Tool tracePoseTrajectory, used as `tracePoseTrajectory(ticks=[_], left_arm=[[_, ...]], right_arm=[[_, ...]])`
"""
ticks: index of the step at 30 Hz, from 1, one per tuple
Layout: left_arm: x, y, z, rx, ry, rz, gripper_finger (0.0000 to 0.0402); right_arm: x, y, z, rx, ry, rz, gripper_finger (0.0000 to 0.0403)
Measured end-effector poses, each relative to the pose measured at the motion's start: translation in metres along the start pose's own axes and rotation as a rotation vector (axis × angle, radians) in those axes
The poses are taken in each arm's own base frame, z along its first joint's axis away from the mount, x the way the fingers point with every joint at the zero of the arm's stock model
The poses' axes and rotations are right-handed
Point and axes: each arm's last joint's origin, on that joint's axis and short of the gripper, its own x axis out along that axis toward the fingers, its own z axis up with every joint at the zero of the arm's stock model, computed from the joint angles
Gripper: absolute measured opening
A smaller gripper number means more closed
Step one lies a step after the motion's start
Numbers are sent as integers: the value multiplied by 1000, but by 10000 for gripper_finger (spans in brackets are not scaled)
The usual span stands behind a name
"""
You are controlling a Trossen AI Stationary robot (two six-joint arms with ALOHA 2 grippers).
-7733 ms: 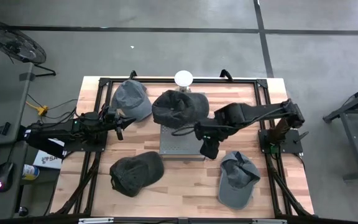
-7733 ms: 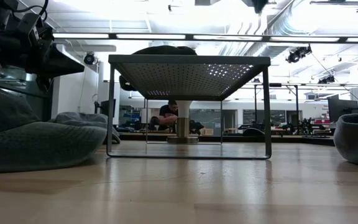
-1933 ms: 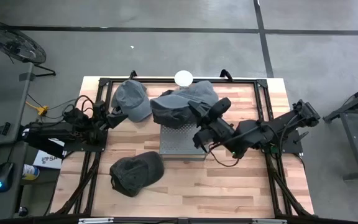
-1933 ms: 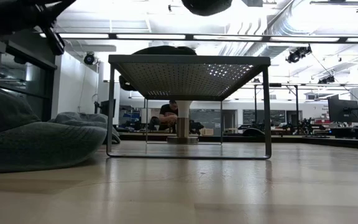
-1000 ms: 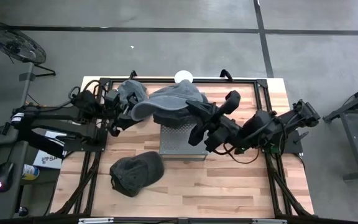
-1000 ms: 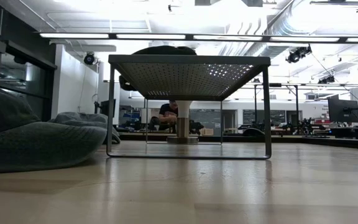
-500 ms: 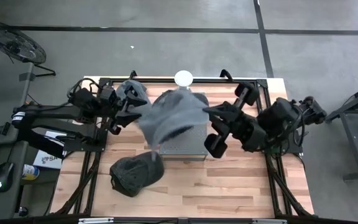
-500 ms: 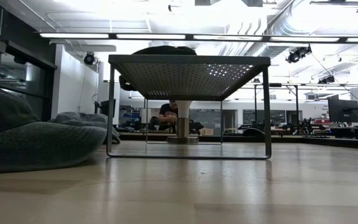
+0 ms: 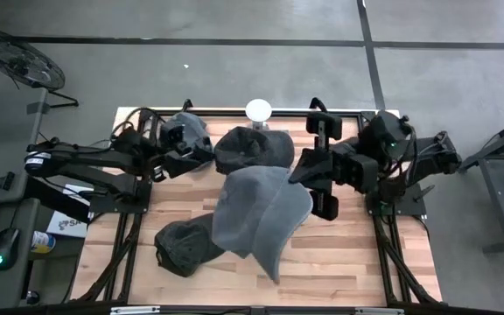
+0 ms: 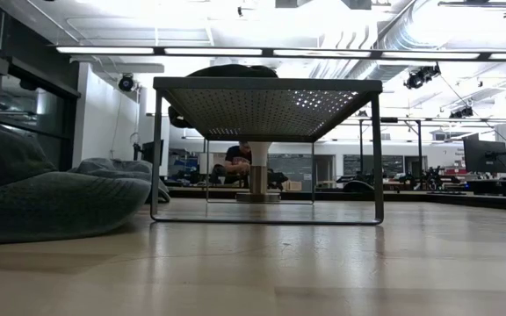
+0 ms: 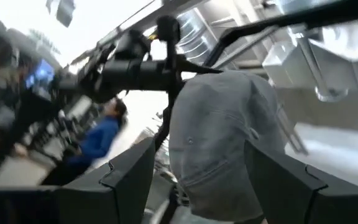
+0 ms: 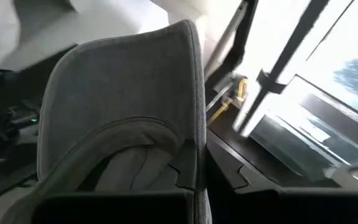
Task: Pick & Place hat
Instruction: Put the bottom gray cap on the shelf
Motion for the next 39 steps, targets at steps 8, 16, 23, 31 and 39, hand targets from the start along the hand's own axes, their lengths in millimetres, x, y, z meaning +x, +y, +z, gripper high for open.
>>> tracePoseTrajectory(ticks=[8, 16, 23, 31, 39], left_arm=[[8, -1, -18, -135, 14, 8, 245], [9, -3, -18, -156, -39, 27, 245], [38, -3, -21, -189, 42, -30, 245], [63, -10, -25, -210, 119, -115, 245], [67, -21, -31, -236, 137, -152, 245]], right_arm=[[-8, -11, -13, 42, 34, 31, 4], [-9, -10, -20, 60, 73, 57, 4], [-11, -12, -28, 77, 113, 60, 4], [-13, -12, -33, 122, 151, 69, 4], [-14, -12, -35, 136, 168, 73, 4]])
